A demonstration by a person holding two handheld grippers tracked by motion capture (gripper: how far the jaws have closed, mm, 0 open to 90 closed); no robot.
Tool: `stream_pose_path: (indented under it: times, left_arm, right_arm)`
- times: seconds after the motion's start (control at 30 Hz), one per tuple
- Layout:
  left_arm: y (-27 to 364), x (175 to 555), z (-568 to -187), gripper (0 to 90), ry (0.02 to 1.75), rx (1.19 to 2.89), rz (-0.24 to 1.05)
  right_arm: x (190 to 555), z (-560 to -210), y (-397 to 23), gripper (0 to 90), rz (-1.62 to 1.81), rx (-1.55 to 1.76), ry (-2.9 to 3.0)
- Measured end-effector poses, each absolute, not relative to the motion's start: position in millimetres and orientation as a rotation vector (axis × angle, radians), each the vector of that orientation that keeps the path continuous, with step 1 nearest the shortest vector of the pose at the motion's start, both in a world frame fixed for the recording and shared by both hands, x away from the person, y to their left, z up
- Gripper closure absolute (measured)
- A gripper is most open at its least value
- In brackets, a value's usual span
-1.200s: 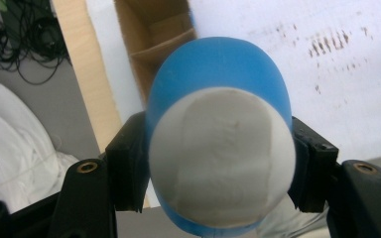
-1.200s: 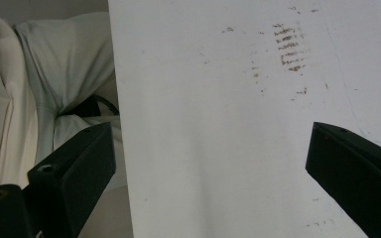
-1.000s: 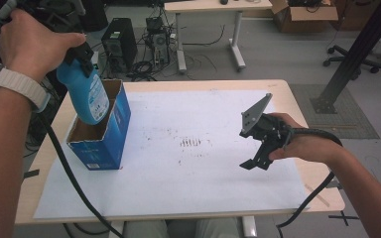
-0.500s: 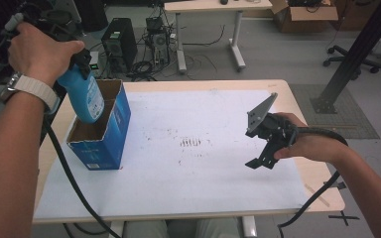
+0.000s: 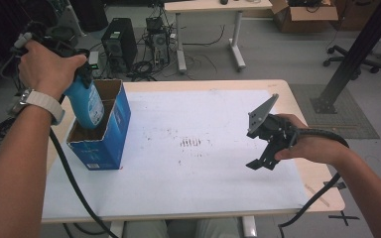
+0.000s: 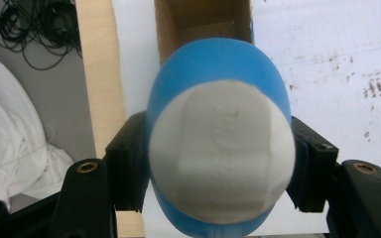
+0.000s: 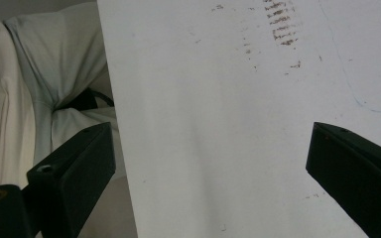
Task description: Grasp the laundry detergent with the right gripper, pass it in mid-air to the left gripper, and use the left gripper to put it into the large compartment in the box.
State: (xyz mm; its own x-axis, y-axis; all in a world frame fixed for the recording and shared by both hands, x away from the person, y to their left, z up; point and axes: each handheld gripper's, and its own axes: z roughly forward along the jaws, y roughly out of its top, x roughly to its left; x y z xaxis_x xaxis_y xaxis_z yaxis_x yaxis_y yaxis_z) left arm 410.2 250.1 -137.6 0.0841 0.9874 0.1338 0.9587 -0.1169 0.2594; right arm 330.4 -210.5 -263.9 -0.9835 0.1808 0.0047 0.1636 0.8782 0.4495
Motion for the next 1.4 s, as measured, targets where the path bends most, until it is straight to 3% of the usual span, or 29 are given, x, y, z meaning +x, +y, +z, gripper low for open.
stream_pose_path:
  times: [0.53, 1.4]
  left_arm:
    - [254.8, 414.5, -205.9, 38.1, 2.006, 2.260, 0.420]
    - [262.1, 413.2, -255.4, 38.0, 1.999, 2.273, 0.399]
  right_arm:
    - [330.8, -267.9, -212.2, 5.2, 0.710, 0.309, 3.013]
    - [330.2, -272.8, -210.9, 5.3, 0.706, 0.323, 3.021]
